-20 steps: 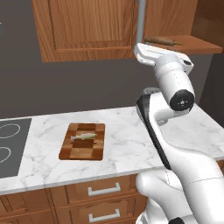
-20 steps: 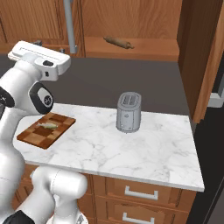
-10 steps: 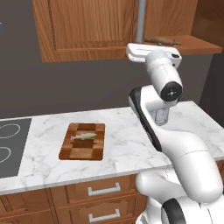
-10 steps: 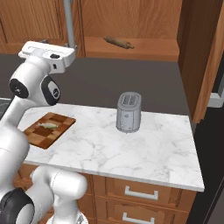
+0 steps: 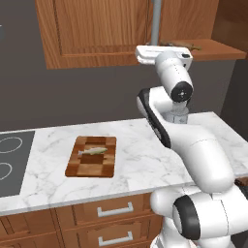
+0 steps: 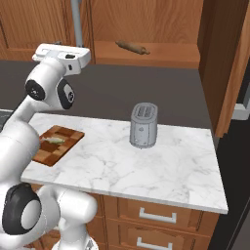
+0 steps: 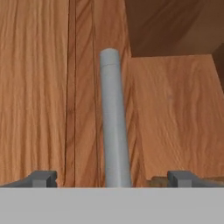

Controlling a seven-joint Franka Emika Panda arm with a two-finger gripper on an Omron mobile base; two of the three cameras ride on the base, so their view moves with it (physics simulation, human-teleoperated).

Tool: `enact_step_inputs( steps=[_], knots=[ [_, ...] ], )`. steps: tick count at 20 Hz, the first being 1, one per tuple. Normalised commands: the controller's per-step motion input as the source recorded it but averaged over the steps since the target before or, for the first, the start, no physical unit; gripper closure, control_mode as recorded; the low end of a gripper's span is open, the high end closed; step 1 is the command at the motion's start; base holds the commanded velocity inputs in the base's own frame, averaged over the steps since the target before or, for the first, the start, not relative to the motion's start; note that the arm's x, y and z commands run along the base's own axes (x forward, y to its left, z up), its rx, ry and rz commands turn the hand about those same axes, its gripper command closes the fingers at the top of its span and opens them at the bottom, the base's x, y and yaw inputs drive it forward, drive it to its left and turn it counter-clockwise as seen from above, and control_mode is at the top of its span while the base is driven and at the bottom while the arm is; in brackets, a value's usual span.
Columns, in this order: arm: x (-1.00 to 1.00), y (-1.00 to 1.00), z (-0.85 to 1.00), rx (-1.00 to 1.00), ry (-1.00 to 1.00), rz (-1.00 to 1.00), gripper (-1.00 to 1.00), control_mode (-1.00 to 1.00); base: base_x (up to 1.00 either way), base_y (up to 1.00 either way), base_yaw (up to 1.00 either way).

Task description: Open the cabinet, retrieve the rolling pin, and place it next to the meat on the cutting board to prepare for tenderizing.

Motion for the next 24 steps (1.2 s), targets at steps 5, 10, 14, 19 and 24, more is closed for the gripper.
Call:
enact_step_inputs(
  steps=[5, 10, 14, 19, 24],
  knots=[
    [0.45, 0.00, -0.01, 0.00, 0.00, 0.01, -1.00, -1.00, 0.00, 0.00, 0.00],
    [0.44, 0.00, -0.01, 0.00, 0.00, 0.01, -1.00, -1.00, 0.00, 0.00, 0.00],
    [0.47, 0.00, -0.03, 0.00, 0.00, 0.02, -1.00, -1.00, 0.00, 0.00, 0.00],
    [0.49, 0.00, -0.10, 0.00, 0.00, 0.02, 1.00, -1.00, 0.00, 0.00, 0.00],
    [0.27, 0.09, -0.15, -0.01, 0.00, 0.02, 1.00, -1.00, 0.00, 0.00, 0.00]
  ],
)
